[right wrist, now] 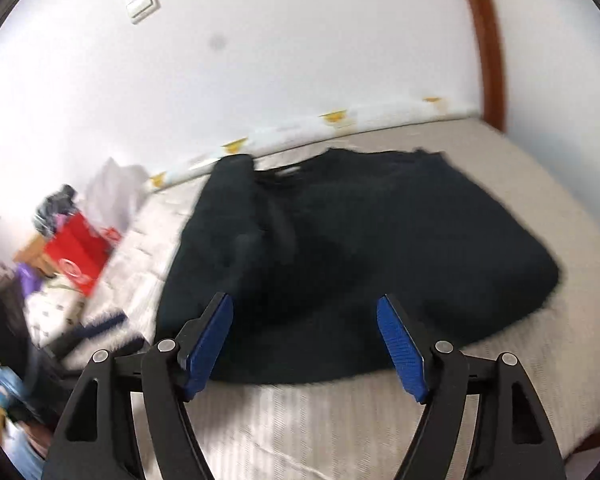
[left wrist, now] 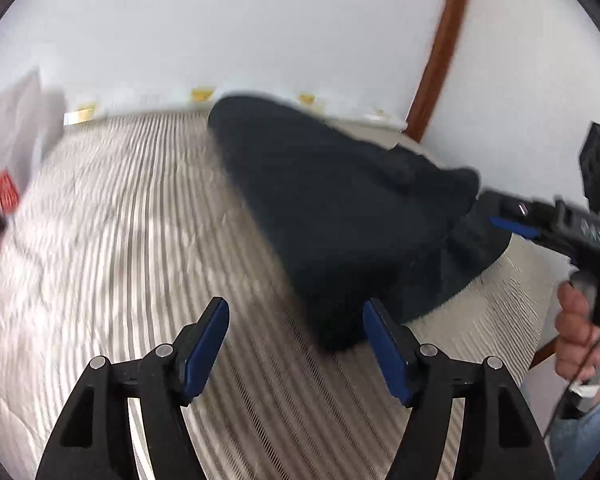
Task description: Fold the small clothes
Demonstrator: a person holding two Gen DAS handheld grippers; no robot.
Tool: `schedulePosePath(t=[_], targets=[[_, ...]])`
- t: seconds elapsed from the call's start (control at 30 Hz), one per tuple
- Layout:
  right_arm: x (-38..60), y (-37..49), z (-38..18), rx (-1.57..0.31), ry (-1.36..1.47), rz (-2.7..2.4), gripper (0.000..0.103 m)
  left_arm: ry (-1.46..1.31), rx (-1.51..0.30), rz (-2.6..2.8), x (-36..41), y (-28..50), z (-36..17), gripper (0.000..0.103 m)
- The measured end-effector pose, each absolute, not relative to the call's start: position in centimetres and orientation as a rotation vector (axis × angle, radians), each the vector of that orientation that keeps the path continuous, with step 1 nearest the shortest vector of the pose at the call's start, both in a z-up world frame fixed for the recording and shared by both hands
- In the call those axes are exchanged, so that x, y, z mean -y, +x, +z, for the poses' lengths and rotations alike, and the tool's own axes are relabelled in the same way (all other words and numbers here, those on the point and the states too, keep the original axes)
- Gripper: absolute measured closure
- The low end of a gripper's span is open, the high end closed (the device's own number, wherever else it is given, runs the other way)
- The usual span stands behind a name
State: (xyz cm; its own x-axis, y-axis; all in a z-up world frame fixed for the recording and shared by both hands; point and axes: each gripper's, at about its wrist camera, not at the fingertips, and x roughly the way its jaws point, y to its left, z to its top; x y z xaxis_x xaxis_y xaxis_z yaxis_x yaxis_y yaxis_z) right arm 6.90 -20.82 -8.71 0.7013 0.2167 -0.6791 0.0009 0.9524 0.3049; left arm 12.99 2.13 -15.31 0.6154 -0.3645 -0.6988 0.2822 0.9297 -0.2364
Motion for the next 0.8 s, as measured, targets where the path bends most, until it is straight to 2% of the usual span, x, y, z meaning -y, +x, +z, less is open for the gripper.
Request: schedulePosePath(t=[0.27,0.3,0.33,0.4,0.43,0.5,0.7,0.8], targets=[[18.3,13.1,-12.8,-0.891,0.396,0.176,0.030,-0.093,-0.871,-0.394,-1.6,14.3,-16.4,0.036],[18.2,13.9,-13.4,-0.904,0.425,0.205,0.036,-0.088,-0.873,-0.398,-1.1,14.7,-16.6,0.036],[18.0,14.5,-13.8,-0.910,0.447,0.230,0.049,-0.084,-0.872,-0.406,-0.5,15.1,-16.7,0.036],[17.9,15.4,-14.0,-0.896,0.460,0.248,0.058,-0.061,-0.873,-0.401,0.7,15.7,-16.8,0.036],[17.8,15.5,-13.7,-0.874,0.444,0.259,0.070,-0.049,-0.872,-0.393,1.1,15.8,-16.9,0.036],[17.8,15.6,-12.7,-0.840,0.396,0.273,0.082,-0.035,-0.874,-0.391,2.0,16.0,-17.0,0.036],[21.3,14.4,-6.9,-0.640,0.300,0.203,0.086,0.022,-0.868,-0.385,4.7,16.5,-16.0,0.035],[24.9,13.9,-5.3,-0.607,0.275,0.135,0.086,0.043,-0.840,-0.416,6.9,16.5,-15.0,0.035]])
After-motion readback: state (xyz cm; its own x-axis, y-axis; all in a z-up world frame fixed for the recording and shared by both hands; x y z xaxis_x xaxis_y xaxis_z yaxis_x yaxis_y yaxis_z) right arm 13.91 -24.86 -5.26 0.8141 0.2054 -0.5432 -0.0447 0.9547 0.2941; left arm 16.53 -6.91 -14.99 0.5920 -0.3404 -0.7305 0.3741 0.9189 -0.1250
